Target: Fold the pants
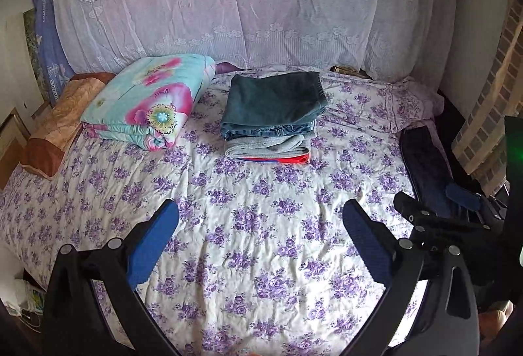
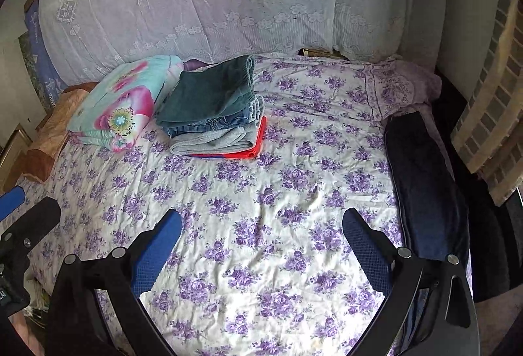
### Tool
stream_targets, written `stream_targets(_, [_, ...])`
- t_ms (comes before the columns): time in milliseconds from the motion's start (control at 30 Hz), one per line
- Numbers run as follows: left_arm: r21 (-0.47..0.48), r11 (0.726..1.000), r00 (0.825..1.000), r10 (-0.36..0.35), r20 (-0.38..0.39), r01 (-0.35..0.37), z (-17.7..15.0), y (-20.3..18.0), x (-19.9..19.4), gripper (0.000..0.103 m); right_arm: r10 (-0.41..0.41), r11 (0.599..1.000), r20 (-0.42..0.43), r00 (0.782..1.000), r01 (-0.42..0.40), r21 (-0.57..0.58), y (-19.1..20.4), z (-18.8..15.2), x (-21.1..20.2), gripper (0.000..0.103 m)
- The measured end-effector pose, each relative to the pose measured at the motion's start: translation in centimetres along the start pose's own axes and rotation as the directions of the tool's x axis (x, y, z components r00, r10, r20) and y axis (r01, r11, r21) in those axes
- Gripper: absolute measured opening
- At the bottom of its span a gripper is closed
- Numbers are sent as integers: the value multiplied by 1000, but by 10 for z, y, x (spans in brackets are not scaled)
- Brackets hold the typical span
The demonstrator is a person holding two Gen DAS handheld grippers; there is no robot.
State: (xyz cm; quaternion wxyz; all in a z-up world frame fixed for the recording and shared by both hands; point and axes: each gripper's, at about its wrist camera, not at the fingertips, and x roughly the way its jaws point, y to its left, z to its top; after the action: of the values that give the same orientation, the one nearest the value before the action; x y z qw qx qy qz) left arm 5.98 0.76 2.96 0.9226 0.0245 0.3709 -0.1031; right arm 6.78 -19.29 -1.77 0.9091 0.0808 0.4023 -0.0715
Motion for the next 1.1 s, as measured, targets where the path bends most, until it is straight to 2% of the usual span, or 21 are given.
stream_targets(767, [0,1000,1000,14,3,-14,7,-4,0,98,6,1000,14,1000,-6,-8,0,3,-2,99])
stream_targets(1100, [18,1000,1000,-15,-21,15,7,-2,6,98,6,1000,15,1000,-6,-10,-1,5,0,99])
